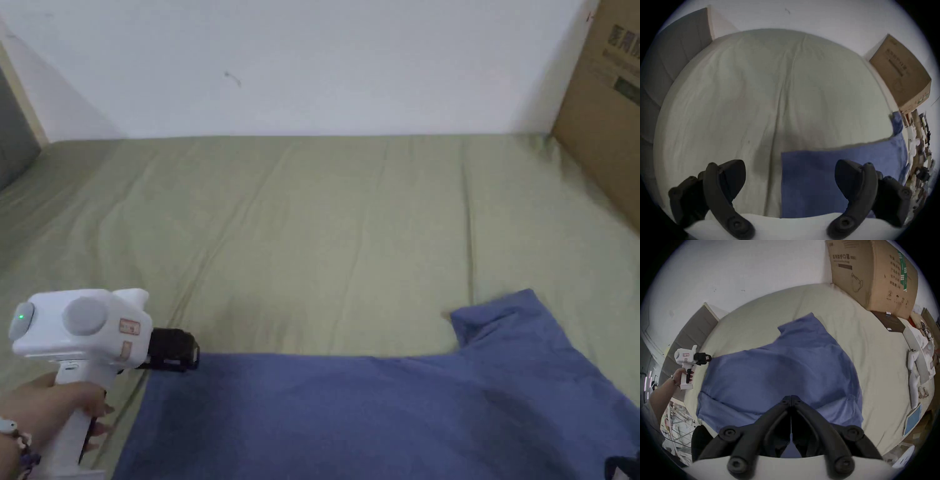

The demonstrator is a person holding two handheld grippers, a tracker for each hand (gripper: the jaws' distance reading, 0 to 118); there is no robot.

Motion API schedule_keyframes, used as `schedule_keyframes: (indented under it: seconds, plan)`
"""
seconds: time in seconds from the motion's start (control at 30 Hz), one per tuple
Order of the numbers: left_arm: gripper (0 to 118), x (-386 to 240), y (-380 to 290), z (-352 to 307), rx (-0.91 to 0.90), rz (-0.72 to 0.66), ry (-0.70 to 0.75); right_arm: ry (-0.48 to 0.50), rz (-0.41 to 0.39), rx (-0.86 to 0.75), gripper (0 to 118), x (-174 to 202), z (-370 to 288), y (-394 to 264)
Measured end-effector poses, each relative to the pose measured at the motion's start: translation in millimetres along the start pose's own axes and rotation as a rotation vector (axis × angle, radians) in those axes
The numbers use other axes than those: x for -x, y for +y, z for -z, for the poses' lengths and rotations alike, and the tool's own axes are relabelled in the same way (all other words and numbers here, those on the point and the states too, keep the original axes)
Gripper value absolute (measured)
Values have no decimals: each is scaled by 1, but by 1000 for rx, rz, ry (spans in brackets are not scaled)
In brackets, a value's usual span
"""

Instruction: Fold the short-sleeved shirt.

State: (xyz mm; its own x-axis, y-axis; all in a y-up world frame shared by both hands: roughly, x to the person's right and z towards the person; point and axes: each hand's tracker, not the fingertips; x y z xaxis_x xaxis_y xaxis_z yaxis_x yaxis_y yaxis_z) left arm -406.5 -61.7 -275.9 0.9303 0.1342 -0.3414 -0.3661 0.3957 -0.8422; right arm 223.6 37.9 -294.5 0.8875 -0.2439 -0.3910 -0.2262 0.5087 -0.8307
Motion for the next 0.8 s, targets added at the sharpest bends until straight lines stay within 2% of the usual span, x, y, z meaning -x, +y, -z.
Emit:
schedule_keyframes:
  seconds: [0.07, 0.1, 0.13, 0.17, 0.2, 0.23, 0.27, 0.37, 0.47, 0.53, 0.57, 0.6, 0.63, 0.73, 0.77, 0.8]
  plan:
    - [96, -14, -11, 3, 62, 36, -22, -17, 12, 7, 0, -8, 2, 2]
    - [93, -20, -16, -1, 17, 107, 62, -22, 23, 7, 0, -12, 3, 5]
    - [81, -26, -20, -9, -20, 126, 61, -23, 38, 4, 0, -16, 4, 8]
    - [66, -32, -21, -17, -39, 139, 35, -15, 57, -4, 0, -21, 6, 12]
    - [13, -34, -20, -24, -54, 184, 63, -5, 72, -14, 0, -26, 8, 19]
    - [0, -34, -20, -32, -72, 210, 11, -2, 81, -22, 0, -29, 12, 26]
    - [0, -41, -22, -41, -83, 217, -58, -1, 91, -31, 0, -33, 17, 36]
    - [0, -60, -33, -79, -136, 229, -67, -6, 107, -70, 2, -41, 38, 76]
    - [0, -56, -29, -105, -165, 216, -69, -35, 95, -54, 14, -49, 73, 125]
    - [0, -55, -30, -117, -182, 209, -78, -64, 87, 13, 93, -55, 104, 153]
    - [0, -53, -29, -123, -194, 211, -72, -73, 114, -2, 116, -59, 116, 163]
    - [0, -51, -28, -127, -200, 201, -78, -72, 106, 11, 117, -62, 130, 173]
    - [0, -49, -28, -129, -204, 186, -85, -107, 118, 37, 117, -84, 158, 183]
    - [0, -50, -31, -133, -191, 140, -120, -190, 121, 113, 116, -105, 203, 192]
    - [0, -50, -32, -131, -186, 137, -117, -211, 105, 146, 115, -98, 207, 199]
    - [0, -49, -33, -129, -182, 139, -106, -232, 79, 174, 108, -98, 215, 199]
